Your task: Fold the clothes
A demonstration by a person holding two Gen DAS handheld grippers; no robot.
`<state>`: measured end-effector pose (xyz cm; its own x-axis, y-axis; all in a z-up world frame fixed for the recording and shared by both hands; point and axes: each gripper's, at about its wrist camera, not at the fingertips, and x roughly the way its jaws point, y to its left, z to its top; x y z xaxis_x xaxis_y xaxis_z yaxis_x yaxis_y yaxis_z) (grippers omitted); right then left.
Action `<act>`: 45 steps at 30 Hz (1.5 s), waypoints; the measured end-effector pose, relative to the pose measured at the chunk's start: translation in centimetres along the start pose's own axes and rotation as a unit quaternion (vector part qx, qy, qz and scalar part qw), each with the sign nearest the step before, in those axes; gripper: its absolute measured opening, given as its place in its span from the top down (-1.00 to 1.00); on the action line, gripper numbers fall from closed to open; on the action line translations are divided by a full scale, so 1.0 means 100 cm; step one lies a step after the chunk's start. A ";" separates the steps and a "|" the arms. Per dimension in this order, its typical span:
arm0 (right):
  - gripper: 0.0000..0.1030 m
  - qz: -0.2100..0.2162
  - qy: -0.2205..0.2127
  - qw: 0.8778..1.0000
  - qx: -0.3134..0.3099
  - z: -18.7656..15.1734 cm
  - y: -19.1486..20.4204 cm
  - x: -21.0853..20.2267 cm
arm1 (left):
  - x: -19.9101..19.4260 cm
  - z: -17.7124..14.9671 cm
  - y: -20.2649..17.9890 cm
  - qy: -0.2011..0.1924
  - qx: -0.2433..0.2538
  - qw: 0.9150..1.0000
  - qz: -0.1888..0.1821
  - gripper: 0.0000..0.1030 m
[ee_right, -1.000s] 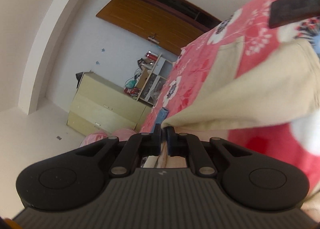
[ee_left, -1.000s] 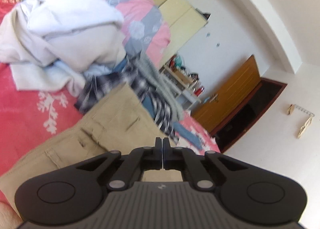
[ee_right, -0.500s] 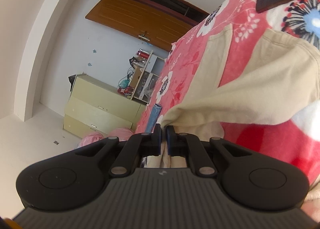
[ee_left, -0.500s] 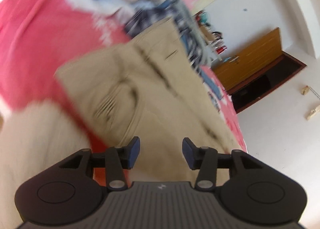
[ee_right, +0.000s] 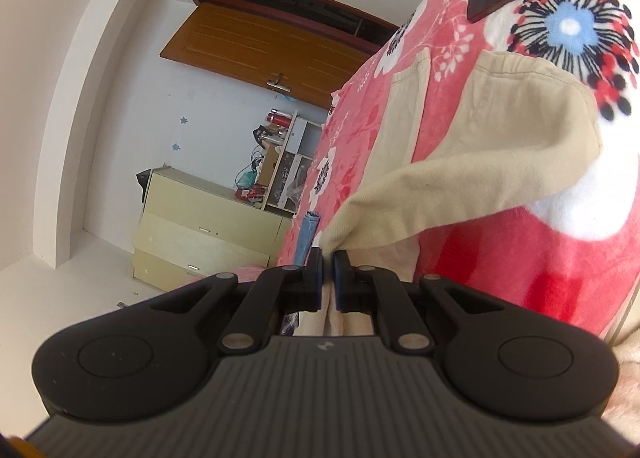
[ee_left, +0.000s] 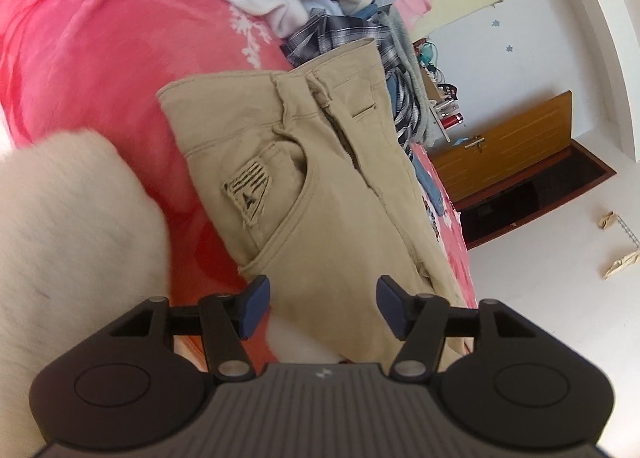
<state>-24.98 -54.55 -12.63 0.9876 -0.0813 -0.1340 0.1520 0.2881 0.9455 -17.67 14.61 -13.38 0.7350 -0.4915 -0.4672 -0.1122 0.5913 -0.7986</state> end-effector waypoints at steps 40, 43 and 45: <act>0.86 0.007 -0.009 0.995 -0.098 0.056 0.094 0.205 | 0.217 0.178 -0.153 -0.071 0.180 0.981 0.020 0.47; 0.81 -0.059 0.043 0.996 -0.055 0.058 0.059 0.269 | 0.260 0.197 -0.133 -0.040 0.142 0.988 0.042 0.13; 0.80 -0.105 0.089 0.990 -0.009 0.057 0.028 0.305 | 0.257 0.200 -0.125 -0.046 0.113 0.993 0.005 -0.04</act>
<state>5.38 -61.71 -12.38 0.9250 0.0271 -0.3789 0.3541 0.2997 0.8859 15.99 7.34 -7.85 0.7941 -0.4294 -0.4301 0.0243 0.7295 -0.6836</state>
